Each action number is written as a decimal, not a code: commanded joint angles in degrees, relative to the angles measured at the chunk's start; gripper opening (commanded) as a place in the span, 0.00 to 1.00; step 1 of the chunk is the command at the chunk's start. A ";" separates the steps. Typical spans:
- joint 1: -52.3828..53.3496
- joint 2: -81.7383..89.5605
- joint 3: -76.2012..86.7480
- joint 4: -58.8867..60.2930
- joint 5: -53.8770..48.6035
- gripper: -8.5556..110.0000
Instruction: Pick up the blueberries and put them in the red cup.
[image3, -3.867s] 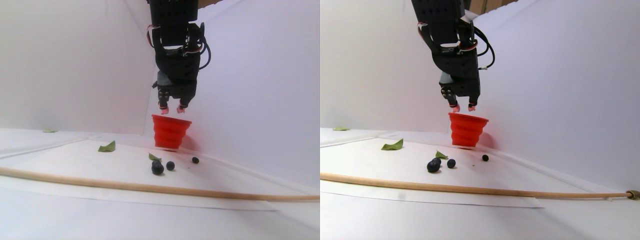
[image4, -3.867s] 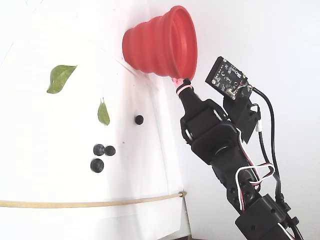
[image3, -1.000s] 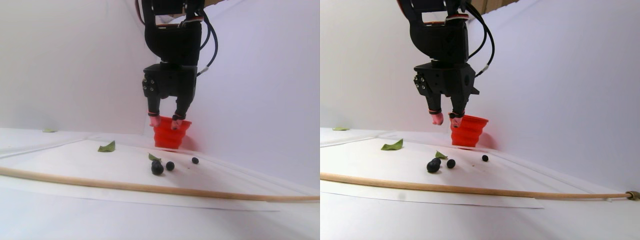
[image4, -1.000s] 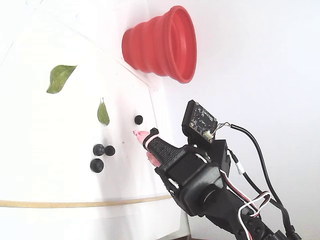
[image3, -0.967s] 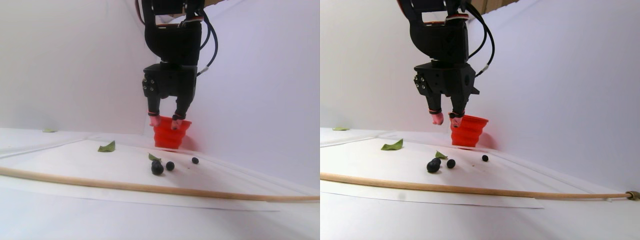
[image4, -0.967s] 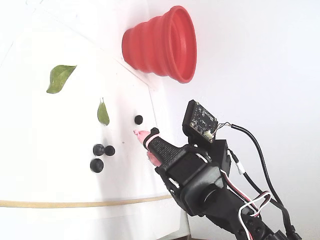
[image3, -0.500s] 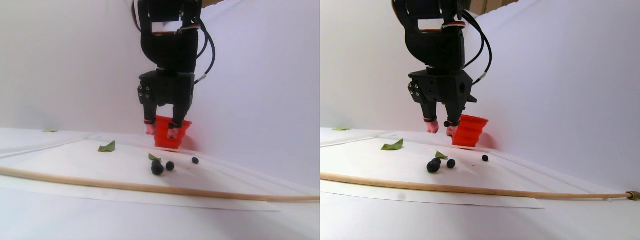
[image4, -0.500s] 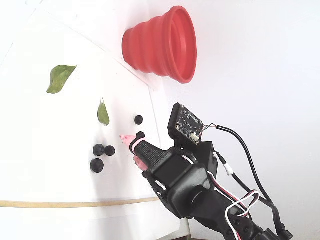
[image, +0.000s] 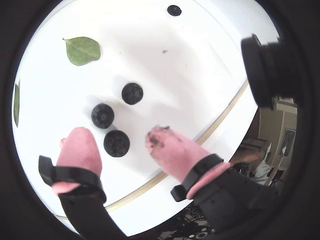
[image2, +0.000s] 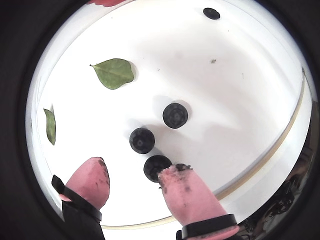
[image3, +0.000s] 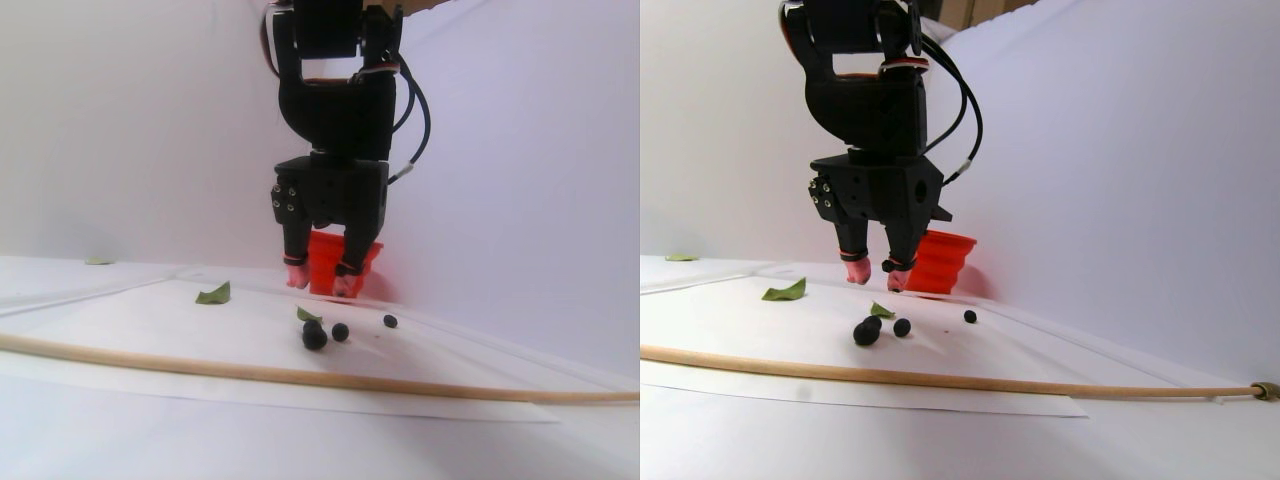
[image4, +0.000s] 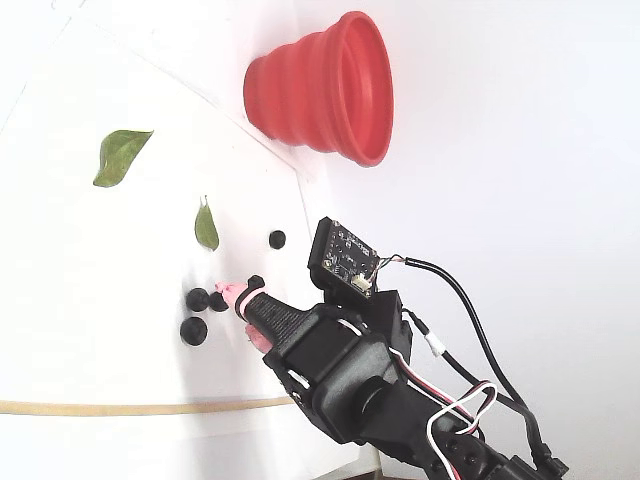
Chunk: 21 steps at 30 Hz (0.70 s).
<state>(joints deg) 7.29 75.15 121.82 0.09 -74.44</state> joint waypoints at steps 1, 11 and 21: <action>0.09 0.53 -4.04 -0.79 0.26 0.24; 0.26 -2.20 -6.59 -0.79 -0.09 0.25; -0.53 -4.57 -9.05 -0.88 0.09 0.26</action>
<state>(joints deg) 6.77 69.26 116.98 0.09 -74.44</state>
